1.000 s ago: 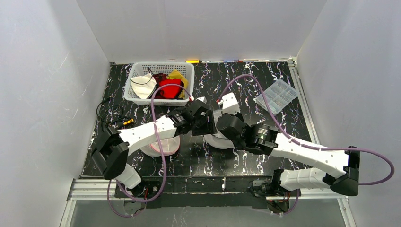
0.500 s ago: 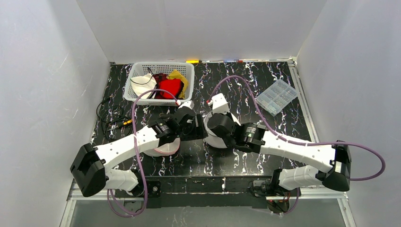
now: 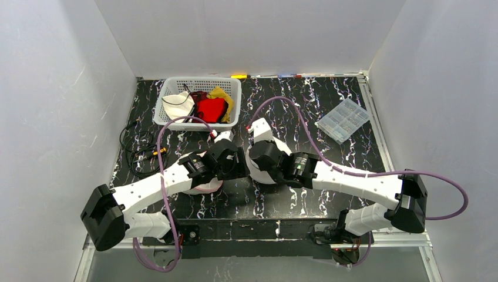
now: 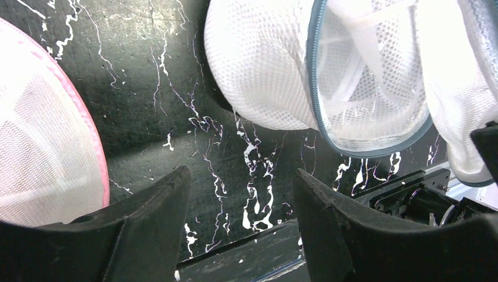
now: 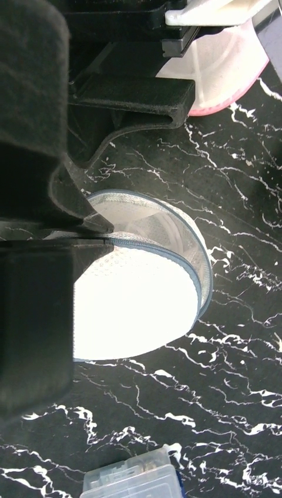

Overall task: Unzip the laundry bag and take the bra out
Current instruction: Close the laundry bag at the center of the board, then adjust the laundry bag at the center of the board.

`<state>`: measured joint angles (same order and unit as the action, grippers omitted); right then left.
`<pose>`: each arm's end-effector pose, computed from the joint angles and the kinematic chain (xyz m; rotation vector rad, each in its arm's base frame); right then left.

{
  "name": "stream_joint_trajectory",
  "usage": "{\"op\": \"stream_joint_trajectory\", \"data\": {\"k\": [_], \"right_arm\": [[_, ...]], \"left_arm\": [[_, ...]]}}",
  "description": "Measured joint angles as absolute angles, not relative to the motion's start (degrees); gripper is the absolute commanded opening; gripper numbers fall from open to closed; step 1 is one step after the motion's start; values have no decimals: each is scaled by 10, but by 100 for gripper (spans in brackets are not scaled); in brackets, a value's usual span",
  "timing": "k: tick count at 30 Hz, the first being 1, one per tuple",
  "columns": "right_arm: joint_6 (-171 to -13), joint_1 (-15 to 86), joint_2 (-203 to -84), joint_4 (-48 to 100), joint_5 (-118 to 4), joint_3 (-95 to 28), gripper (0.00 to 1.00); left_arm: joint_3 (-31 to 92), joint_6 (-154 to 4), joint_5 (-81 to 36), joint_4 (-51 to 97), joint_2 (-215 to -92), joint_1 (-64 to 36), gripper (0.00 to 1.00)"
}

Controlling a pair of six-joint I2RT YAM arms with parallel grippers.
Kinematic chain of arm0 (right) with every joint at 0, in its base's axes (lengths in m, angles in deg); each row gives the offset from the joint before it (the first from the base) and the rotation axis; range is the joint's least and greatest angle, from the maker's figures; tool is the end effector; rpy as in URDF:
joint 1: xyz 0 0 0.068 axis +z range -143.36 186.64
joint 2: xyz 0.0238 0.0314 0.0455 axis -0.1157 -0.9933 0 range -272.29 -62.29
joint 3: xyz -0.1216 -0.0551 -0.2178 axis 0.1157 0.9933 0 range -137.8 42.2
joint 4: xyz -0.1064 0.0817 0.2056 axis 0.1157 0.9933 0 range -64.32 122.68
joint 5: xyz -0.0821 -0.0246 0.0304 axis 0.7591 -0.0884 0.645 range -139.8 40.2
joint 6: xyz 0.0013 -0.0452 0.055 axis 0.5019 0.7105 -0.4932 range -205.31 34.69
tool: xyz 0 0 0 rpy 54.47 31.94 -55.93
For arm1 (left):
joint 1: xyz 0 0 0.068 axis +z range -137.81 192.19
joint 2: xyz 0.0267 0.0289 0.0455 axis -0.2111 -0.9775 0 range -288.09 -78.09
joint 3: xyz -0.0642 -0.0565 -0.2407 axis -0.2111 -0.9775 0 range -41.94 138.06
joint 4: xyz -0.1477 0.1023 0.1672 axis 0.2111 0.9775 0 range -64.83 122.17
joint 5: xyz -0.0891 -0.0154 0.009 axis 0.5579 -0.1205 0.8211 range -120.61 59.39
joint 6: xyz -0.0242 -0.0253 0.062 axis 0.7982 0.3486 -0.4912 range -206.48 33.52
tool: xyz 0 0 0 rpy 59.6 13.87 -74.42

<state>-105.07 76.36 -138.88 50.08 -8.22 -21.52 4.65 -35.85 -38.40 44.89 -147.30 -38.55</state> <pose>0.1377 0.2607 0.2893 -0.5058 1.9812 0.1590 0.1731 -0.1991 0.2224 -0.0706 2.4185 -0.7220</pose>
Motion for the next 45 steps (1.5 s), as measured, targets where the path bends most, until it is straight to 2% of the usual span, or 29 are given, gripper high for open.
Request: {"op": "stream_joint_trajectory", "data": {"k": [4,8,11,16,18,22,29,38,45], "right_arm": [[-1054,764,-1393,486,-96,-215,38],[-1057,764,-1400,477,-110,-215,63],[-1060,764,-1400,475,-117,-215,69],[-1060,764,-1391,476,-118,-215,73],[-1059,764,-1370,481,-110,-214,74],[-1062,764,-1283,477,-71,-178,75],[-1092,764,-1125,480,3,-66,75],[-1138,764,-1043,513,42,-19,75],[-1156,764,-1009,528,45,-2,75]], "left_arm": [[45,-359,-391,450,-1465,-386,61],[42,-359,-394,451,-1465,-386,61],[42,-359,-395,451,-1465,-386,61],[42,-359,-401,457,-1464,-386,65],[42,-361,-405,463,-1460,-386,71],[58,-368,-420,483,-1455,-386,87],[195,-350,-438,539,-1490,-386,98],[455,-269,-439,676,-1696,-386,99],[502,-247,-423,755,-1800,-386,97]]}}
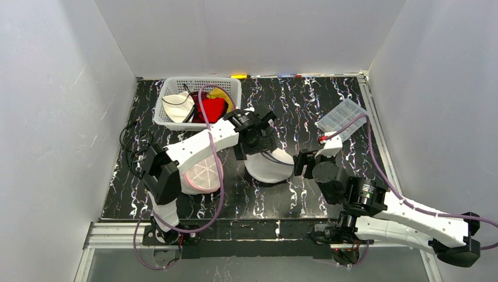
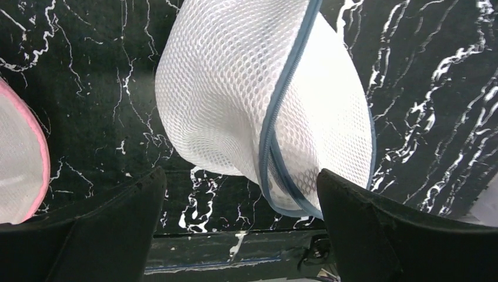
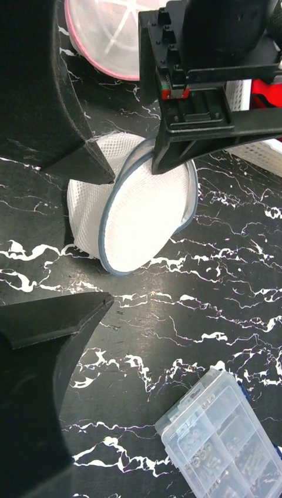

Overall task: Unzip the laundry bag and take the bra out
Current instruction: Adjust the laundry bag at the center of the board.

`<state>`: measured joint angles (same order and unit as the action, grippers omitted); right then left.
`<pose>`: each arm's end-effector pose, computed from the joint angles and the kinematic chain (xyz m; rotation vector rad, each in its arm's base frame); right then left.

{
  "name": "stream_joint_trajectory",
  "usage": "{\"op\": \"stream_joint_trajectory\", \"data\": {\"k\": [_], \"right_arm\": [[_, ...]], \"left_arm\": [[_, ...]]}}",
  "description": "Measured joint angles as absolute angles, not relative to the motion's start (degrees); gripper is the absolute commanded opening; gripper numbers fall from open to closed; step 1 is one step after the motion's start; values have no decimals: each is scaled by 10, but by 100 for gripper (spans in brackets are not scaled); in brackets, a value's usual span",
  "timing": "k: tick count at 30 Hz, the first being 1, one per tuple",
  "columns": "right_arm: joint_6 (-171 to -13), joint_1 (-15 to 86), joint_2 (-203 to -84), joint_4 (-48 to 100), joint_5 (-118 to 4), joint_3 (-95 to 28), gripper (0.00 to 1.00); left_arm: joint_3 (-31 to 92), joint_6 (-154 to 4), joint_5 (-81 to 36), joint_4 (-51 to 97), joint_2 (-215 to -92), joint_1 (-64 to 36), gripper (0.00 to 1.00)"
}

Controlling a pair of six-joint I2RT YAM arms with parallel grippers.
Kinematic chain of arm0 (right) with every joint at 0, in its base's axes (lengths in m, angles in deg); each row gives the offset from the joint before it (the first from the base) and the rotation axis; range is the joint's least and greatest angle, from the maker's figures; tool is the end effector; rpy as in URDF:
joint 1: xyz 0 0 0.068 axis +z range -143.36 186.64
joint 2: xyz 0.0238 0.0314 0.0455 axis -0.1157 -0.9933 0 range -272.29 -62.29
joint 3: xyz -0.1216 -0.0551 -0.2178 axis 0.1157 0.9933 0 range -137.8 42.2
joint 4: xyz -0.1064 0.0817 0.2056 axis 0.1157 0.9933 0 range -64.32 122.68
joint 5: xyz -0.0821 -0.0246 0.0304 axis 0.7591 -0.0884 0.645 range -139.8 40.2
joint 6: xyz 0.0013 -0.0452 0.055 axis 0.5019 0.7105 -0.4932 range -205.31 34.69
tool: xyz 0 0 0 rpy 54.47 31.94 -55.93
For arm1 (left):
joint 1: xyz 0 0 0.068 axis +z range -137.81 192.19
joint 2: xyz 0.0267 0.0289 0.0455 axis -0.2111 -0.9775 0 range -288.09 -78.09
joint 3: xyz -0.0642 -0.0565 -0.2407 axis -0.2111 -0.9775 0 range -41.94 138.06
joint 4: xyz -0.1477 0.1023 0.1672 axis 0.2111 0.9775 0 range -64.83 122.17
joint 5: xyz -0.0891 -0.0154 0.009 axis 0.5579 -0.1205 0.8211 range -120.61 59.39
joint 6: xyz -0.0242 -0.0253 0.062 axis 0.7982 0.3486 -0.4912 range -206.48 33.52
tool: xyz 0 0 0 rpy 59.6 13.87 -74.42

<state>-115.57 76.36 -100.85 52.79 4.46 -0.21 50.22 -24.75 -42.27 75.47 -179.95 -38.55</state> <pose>0.0967 0.1246 0.2994 -0.0342 1.8135 0.3007 0.2440 -0.2797 0.2612 -0.3263 2.6320 -0.4400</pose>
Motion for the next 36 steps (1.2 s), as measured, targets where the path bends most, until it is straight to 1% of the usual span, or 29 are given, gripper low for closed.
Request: {"op": "stream_joint_trajectory", "data": {"k": [4,6,12,20,22,27,30,33,34,36], "right_arm": [[-1160,764,-1002,529,44,0,75],[-1165,764,-1001,529,43,1,75],[-1171,764,-1000,531,38,9,75],[-1175,764,-997,531,33,9,75],[-1177,764,-998,531,29,9,76],[-1181,764,-1003,531,21,9,76],[-1181,764,-1010,530,15,9,77],[-1181,764,-1023,519,2,12,79],[-1181,763,-1026,511,-6,16,79],[-1181,761,-1033,498,-24,25,79]], "left_arm": [[544,-247,-419,793,-1834,-386,93],[565,-245,-418,802,-1845,-386,88],[578,-239,-418,814,-1861,-386,57],[577,-238,-417,813,-1868,-385,9],[575,-239,-417,807,-1868,-385,0],[552,-244,-411,791,-1867,-382,0],[511,-246,-404,760,-1858,-380,0],[430,-252,-376,690,-1816,-372,0],[366,-254,-351,633,-1775,-368,0],[307,-254,-325,585,-1735,-353,0]]}}
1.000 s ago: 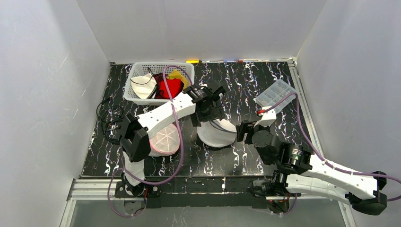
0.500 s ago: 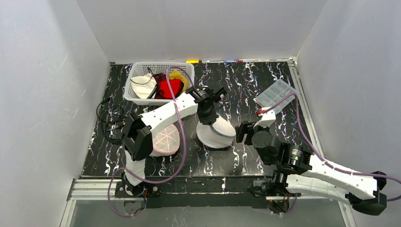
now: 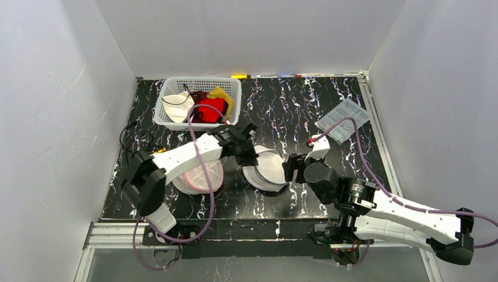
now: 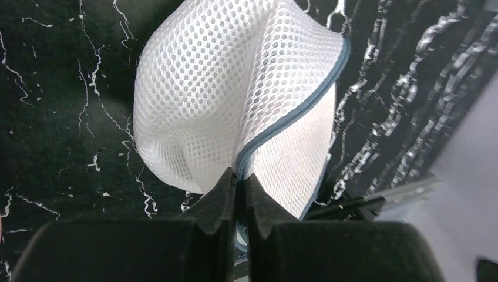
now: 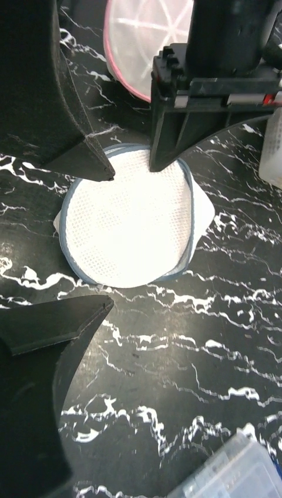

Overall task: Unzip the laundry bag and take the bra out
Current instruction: Adjust the laundry bag at the center of the board.

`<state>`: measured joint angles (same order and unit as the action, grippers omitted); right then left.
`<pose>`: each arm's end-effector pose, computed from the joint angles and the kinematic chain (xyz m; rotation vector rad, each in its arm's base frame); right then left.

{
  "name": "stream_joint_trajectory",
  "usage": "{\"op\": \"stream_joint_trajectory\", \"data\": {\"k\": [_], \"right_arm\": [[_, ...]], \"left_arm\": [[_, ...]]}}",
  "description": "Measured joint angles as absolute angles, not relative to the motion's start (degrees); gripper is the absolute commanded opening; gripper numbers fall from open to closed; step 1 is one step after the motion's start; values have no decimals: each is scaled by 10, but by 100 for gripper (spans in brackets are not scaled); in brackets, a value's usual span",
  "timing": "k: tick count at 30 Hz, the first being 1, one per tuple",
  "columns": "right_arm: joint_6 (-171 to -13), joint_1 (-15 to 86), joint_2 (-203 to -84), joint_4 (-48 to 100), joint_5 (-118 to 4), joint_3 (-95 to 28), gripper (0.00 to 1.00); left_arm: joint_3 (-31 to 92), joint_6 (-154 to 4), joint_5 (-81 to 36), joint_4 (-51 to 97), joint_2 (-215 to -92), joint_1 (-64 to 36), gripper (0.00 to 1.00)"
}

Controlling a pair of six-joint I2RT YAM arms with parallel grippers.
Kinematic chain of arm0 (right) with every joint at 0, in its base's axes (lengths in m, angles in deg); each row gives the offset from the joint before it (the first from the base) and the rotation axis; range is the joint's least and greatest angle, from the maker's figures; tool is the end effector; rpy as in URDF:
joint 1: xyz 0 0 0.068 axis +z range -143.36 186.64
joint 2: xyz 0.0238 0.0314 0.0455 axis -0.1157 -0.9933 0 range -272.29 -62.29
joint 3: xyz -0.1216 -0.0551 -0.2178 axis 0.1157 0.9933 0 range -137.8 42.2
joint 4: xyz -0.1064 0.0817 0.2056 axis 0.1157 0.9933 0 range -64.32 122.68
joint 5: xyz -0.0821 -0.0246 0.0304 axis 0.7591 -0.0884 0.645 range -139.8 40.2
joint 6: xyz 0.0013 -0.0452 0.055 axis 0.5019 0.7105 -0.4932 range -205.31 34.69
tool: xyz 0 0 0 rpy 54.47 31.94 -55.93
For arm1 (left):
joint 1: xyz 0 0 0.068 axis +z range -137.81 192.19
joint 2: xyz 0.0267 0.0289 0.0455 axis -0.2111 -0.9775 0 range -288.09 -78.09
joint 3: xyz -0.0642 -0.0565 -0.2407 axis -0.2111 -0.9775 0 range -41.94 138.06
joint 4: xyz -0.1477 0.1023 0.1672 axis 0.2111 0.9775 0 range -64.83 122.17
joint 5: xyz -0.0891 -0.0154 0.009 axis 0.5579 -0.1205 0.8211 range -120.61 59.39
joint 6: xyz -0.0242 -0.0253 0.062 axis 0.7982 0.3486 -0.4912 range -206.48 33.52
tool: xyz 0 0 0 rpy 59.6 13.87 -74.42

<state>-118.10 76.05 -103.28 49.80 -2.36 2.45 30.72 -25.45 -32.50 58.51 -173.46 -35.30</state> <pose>0.0988 0.1404 0.2814 -0.0911 1.8812 0.3926 0.2383 -0.2570 0.2159 -0.3317 2.6770 -0.6422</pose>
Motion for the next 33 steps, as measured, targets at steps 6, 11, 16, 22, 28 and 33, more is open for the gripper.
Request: {"op": "stream_joint_trajectory", "data": {"k": [6,11,16,22,28,33], "right_arm": [[-1184,739,-1029,447,-97,45,80],[-1213,677,-1024,401,-186,61,82],[-1257,555,-1016,345,-335,121,85],[-1321,457,-1000,267,-471,192,87],[-1412,411,-994,131,-558,280,89],[-1479,396,-1009,28,-588,322,88]], "left_arm": [[117,-237,-215,367,-1604,-293,0],[67,-231,-172,265,-1557,-276,0],[66,-247,-149,210,-1495,-270,0],[66,-264,-134,186,-1440,-251,0],[61,-267,-127,181,-1426,-250,0],[61,-266,-120,179,-1420,-250,0]]}}
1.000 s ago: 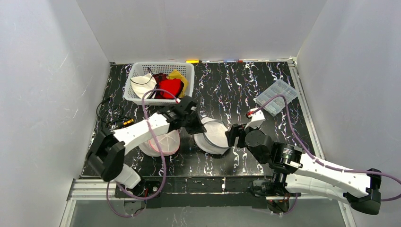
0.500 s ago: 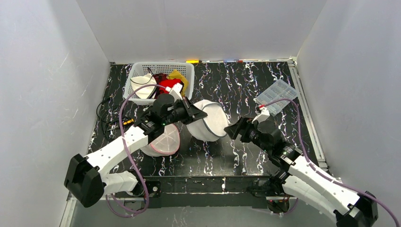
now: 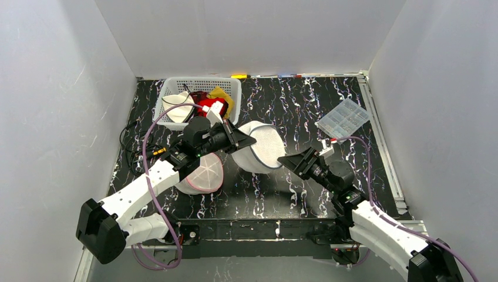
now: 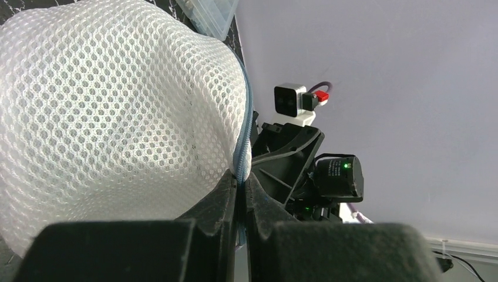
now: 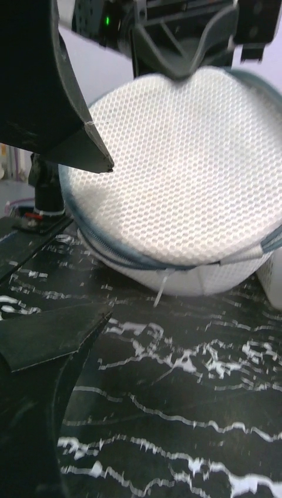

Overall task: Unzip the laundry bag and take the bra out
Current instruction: Adjust the laundry bag at the center of the board.

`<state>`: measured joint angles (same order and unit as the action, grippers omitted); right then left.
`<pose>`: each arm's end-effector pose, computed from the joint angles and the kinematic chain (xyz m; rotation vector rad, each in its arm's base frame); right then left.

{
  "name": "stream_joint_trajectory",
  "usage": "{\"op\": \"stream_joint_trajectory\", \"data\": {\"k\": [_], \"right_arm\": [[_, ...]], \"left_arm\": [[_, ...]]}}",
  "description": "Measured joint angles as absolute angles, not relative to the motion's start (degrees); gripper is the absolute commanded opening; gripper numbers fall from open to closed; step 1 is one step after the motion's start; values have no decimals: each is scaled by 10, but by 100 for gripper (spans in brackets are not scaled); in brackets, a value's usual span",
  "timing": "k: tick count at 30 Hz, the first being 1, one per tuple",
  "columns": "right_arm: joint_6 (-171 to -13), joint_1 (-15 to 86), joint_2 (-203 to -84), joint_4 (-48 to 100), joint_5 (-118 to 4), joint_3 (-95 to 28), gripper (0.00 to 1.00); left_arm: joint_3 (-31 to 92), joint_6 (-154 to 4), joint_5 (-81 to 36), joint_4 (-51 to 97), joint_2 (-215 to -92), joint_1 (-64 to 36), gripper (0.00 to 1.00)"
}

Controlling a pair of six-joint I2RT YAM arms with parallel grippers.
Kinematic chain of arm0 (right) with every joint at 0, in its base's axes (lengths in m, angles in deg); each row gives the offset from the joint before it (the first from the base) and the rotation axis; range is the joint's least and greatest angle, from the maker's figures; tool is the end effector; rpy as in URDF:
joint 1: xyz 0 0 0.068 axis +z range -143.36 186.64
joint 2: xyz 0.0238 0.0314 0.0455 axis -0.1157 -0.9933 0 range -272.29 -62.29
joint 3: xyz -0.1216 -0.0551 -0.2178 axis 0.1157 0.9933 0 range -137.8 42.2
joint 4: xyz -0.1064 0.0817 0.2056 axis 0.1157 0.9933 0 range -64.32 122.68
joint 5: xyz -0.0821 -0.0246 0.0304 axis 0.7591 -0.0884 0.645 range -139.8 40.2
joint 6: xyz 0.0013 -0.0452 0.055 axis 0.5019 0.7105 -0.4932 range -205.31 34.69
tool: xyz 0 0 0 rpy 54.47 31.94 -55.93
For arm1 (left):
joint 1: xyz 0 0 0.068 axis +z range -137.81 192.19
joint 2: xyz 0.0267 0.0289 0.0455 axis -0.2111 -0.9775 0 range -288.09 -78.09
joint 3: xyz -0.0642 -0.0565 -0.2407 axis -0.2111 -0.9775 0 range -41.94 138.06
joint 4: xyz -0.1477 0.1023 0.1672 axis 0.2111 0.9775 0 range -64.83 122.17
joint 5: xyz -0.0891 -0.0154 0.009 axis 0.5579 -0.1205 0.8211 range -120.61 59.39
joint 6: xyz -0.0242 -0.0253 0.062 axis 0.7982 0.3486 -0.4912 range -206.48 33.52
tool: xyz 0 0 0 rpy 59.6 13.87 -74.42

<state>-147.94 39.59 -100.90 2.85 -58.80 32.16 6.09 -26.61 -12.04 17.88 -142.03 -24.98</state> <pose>0.1526 0.1099 0.1977 0.3494 1.8369 1.3480 0.2084 -0.1813 0.3104 -0.1154 1.9688 -1.4695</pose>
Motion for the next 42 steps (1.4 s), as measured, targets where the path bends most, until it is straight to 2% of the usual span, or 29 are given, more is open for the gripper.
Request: {"op": "stream_joint_trajectory", "data": {"k": [6,10,14,25,28,29,36,42], "right_arm": [[-1543,392,-1049,-94,-591,356,80],[-1567,391,-1089,-138,-594,356,77],[-1579,390,-1113,-167,-594,356,70],[-1590,390,-1145,-201,-599,355,23],[-1567,390,-1120,-162,-601,345,3],[-1556,390,-1109,-142,-601,339,1],[-1442,386,-1030,79,-586,261,1],[-1300,386,-999,347,-525,120,1]], "left_arm": [[53,-257,-114,163,-1420,-250,0],[48,-245,-108,149,-1420,-250,0],[45,-235,-103,140,-1420,-250,0],[31,-223,-98,117,-1421,-250,0],[22,-223,-98,114,-1422,-249,0],[20,-222,-98,113,-1423,-250,0],[-10,-219,-98,89,-1438,-247,0],[-23,-227,-115,88,-1480,-270,0]]}}
